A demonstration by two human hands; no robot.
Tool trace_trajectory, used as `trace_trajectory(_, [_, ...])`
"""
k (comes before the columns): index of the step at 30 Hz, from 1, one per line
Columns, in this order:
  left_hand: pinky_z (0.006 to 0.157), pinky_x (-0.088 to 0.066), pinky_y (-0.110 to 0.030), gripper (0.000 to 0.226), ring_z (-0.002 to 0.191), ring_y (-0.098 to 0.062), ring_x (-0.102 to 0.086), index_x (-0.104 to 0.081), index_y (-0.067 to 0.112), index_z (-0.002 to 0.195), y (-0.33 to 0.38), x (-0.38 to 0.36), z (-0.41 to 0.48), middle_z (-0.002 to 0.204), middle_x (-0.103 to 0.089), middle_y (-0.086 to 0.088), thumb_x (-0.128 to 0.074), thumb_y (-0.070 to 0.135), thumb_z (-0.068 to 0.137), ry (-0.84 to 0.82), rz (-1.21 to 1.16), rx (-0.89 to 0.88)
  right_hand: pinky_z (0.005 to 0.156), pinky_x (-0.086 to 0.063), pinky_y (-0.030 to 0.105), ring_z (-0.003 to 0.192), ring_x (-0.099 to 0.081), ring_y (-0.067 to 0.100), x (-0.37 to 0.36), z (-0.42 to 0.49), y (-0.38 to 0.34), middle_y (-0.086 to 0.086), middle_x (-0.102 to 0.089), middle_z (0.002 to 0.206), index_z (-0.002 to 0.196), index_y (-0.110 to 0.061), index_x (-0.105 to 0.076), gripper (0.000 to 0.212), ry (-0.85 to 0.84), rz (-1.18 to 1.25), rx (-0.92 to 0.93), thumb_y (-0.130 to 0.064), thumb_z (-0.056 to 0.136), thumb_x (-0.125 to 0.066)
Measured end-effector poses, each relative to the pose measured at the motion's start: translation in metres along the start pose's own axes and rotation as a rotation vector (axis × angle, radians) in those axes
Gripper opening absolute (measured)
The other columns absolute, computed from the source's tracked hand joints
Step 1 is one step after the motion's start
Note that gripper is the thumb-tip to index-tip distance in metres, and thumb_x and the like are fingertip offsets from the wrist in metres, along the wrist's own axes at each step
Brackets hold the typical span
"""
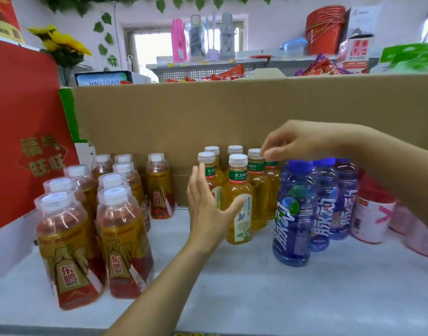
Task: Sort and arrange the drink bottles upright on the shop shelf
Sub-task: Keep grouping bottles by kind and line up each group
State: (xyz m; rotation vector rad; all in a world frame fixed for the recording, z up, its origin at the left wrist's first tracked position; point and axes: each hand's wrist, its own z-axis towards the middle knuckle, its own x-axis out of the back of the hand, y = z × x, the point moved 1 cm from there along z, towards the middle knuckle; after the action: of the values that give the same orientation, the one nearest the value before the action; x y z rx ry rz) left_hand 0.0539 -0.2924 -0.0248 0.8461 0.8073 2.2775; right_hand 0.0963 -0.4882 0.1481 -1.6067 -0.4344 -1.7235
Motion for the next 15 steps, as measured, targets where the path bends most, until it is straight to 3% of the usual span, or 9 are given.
trace_trajectory(3, [0.124,-0.01,-0.044,0.119,0.153,-0.016,0.005,0.01,0.031,0.156,0.009,-0.013,0.001,0.165,0.008,0.009,-0.074,0.062,0.076,-0.046,0.197,0.006,0.078,-0.048,0.025,0.089,-0.061,-0.001,-0.019,-0.021,0.006,-0.023,-0.066,0.101,0.099,-0.042,-0.07,0.02,-0.122,-0.172,-0.058,-0.056,0.086,-0.064])
trace_trajectory(6, [0.125,-0.008,-0.05,0.116,0.154,-0.02,0.008,0.008,0.026,0.157,0.01,-0.02,0.001,0.166,0.011,0.002,-0.074,0.055,0.081,-0.055,0.33,0.044,0.081,-0.049,0.031,0.095,-0.054,0.009,-0.032,-0.03,0.012,-0.017,-0.051,0.102,0.103,-0.038,-0.067,0.026,-0.027,-0.292,-0.083,-0.054,0.083,-0.07])
trace_trajectory(8, [0.124,-0.011,-0.05,0.11,0.154,-0.021,0.006,0.004,0.023,0.158,0.011,-0.019,-0.004,0.166,0.007,-0.001,-0.074,0.048,0.084,-0.015,0.32,0.027,0.074,-0.046,0.027,0.091,-0.052,0.006,-0.028,-0.036,0.016,-0.017,-0.048,0.096,0.104,-0.036,-0.069,0.026,-0.011,-0.245,-0.072,-0.051,0.083,-0.072])
trace_trajectory(11, [0.122,-0.023,-0.05,0.096,0.153,-0.022,-0.008,-0.016,0.017,0.157,0.025,-0.019,-0.015,0.165,-0.011,-0.006,-0.078,0.03,0.084,0.084,0.23,-0.158,0.063,-0.042,0.018,0.079,-0.058,-0.004,-0.012,-0.053,0.027,-0.021,-0.059,0.086,0.096,-0.037,-0.075,0.016,-0.014,-0.104,-0.064,-0.047,0.083,-0.073])
trace_trajectory(13, [0.122,-0.024,-0.046,0.087,0.151,-0.02,-0.016,-0.027,0.016,0.154,0.038,-0.023,-0.021,0.163,-0.022,-0.005,-0.077,0.026,0.083,0.095,0.185,-0.286,0.062,-0.043,0.014,0.076,-0.059,-0.01,-0.003,-0.067,0.036,-0.024,-0.064,0.08,0.092,-0.039,-0.077,0.011,-0.019,-0.089,-0.054,-0.045,0.084,-0.072])
trace_trajectory(15, [0.122,-0.022,-0.039,0.077,0.15,-0.02,-0.021,-0.035,0.015,0.15,0.049,-0.029,-0.022,0.161,-0.028,-0.005,-0.072,0.028,0.084,0.068,0.2,-0.377,0.066,-0.047,0.014,0.077,-0.062,-0.006,0.003,-0.078,0.046,-0.026,-0.066,0.081,0.091,-0.039,-0.077,0.009,-0.026,-0.101,-0.076,-0.043,0.085,-0.072])
